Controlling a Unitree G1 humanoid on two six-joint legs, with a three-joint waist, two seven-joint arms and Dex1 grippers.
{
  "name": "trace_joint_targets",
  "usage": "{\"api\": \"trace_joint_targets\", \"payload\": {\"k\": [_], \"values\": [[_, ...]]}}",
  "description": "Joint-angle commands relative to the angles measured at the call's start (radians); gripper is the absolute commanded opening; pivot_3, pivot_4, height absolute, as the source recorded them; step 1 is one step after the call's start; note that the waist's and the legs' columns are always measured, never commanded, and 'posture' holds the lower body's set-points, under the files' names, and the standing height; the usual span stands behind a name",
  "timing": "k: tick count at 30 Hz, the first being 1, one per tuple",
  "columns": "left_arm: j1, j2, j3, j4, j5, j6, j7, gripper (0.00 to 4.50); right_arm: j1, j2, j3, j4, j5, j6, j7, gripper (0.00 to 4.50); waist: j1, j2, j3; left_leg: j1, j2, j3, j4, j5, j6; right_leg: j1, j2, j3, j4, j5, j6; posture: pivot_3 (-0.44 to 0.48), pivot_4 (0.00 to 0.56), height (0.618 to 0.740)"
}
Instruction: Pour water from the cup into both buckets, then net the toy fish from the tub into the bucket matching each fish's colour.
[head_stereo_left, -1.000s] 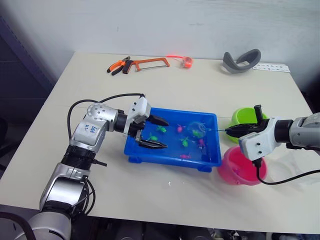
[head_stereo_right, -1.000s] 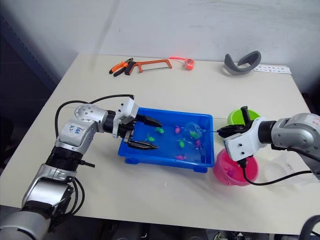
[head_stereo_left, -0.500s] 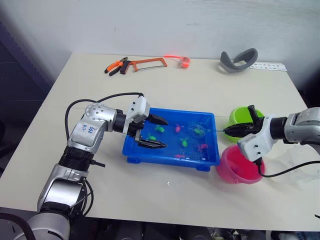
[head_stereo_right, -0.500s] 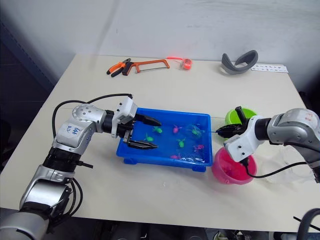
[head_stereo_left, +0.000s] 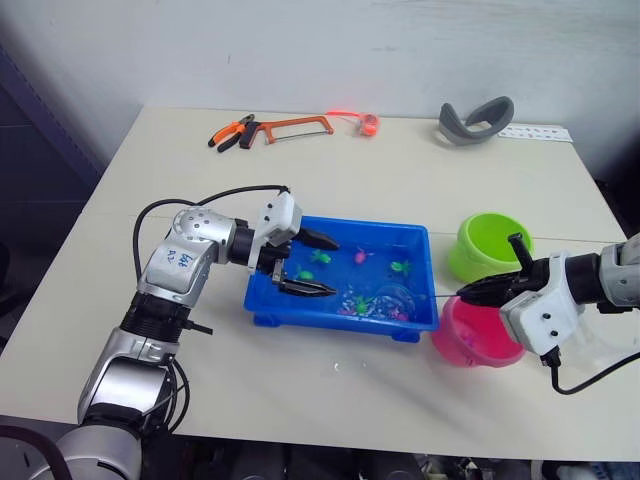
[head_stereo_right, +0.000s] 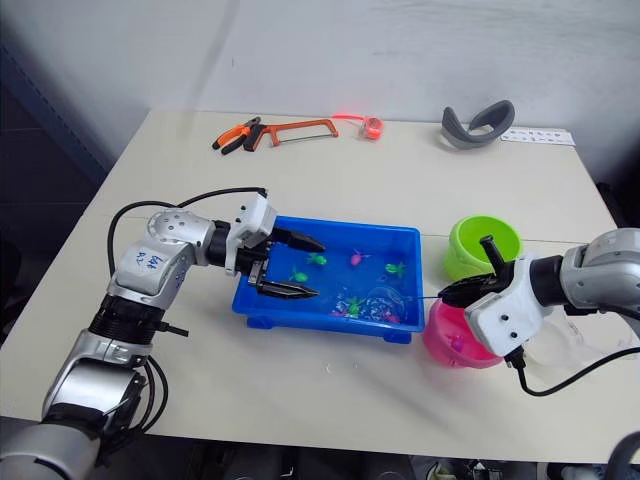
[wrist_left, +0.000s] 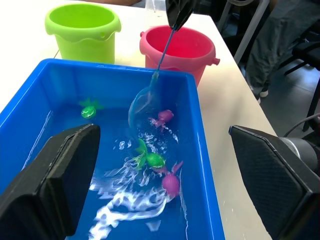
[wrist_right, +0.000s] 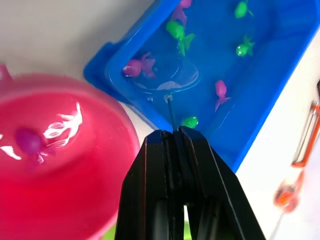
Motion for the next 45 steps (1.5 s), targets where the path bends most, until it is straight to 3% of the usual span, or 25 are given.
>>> {"api": "trace_joint_targets", "payload": {"k": [1, 6, 12, 17, 21, 27, 38, 45], "values": [[-0.021, 0.000, 0.021, -0.015, -0.023, -0.010, -0.004, 4.48, 0.034, -0.005, -0.063, -0.057, 0.038, 0.057, 0.009, 0.00, 0.000, 0.000, 0.000, 0.000, 0.000, 0.000, 0.000, 0.000, 0.000, 0.000, 0.000, 0.000, 0.000, 0.000, 0.000, 0.000, 0.150, 0.740], [-0.021, 0.000, 0.021, -0.016, -0.023, -0.009, -0.006, 4.48, 0.082, 0.015, -0.091, -0.073, 0.003, 0.078, -0.002, 0.00, 0.002, 0.000, 0.000, 0.000, 0.000, 0.000, 0.000, 0.000, 0.000, 0.000, 0.000, 0.000, 0.000, 0.000, 0.000, 0.000, 0.150, 0.740], [-0.017, 0.004, 0.020, -0.029, -0.028, -0.001, -0.012, 4.48, 0.046, 0.031, -0.089, -0.002, -0.130, -0.010, -0.043, 0.00, 0.000, 0.000, 0.000, 0.000, 0.000, 0.000, 0.000, 0.000, 0.000, 0.000, 0.000, 0.000, 0.000, 0.000, 0.000, 0.000, 0.150, 0.740], [-0.011, 0.011, 0.017, -0.048, -0.040, 0.009, -0.036, 4.48, 0.131, 0.027, -0.106, -0.073, 0.016, 0.066, 0.022, 0.00, 0.003, 0.000, 0.000, 0.000, 0.000, 0.000, 0.000, 0.000, 0.000, 0.000, 0.000, 0.000, -0.001, 0.000, 0.000, 0.000, 0.150, 0.740], [-0.014, 0.014, 0.016, -0.041, -0.037, 0.002, -0.039, 4.48, 0.171, 0.054, -0.134, -0.122, 0.072, 0.189, 0.007, 0.00, 0.003, 0.000, 0.000, 0.000, -0.001, 0.000, 0.000, 0.000, 0.000, 0.001, 0.000, -0.001, -0.001, 0.000, 0.000, 0.000, 0.150, 0.740], [-0.012, 0.052, 0.004, -0.008, -0.007, -0.056, -0.077, 4.48, 0.218, 0.116, -0.197, -0.217, 0.226, 0.533, -0.056, 0.00, 0.001, 0.000, 0.000, 0.000, 0.000, -0.001, 0.001, 0.000, 0.000, 0.002, 0.001, -0.001, 0.000, 0.000, 0.000, 0.000, 0.150, 0.740], [-0.025, 0.059, 0.002, 0.034, 0.005, -0.097, -0.094, 4.48, 0.275, 0.191, -0.315, -0.277, 0.394, 0.898, -0.086, 0.00, 0.010, 0.000, 0.000, 0.000, -0.001, -0.002, 0.001, 0.000, 0.000, 0.002, 0.000, -0.002, -0.001, 0.000, 0.000, 0.000, 0.150, 0.740], [-0.032, 0.030, 0.006, 0.022, -0.024, -0.060, -0.093, 4.48, 0.352, 0.263, -0.583, -0.450, 0.593, 1.134, -0.188, 0.00, 0.027, 0.000, 0.000, 0.000, -0.001, -0.002, 0.000, 0.000, 0.000, 0.002, 0.001, -0.002, -0.001, 0.000, 0.000, 0.000, 0.150, 0.740]]}}
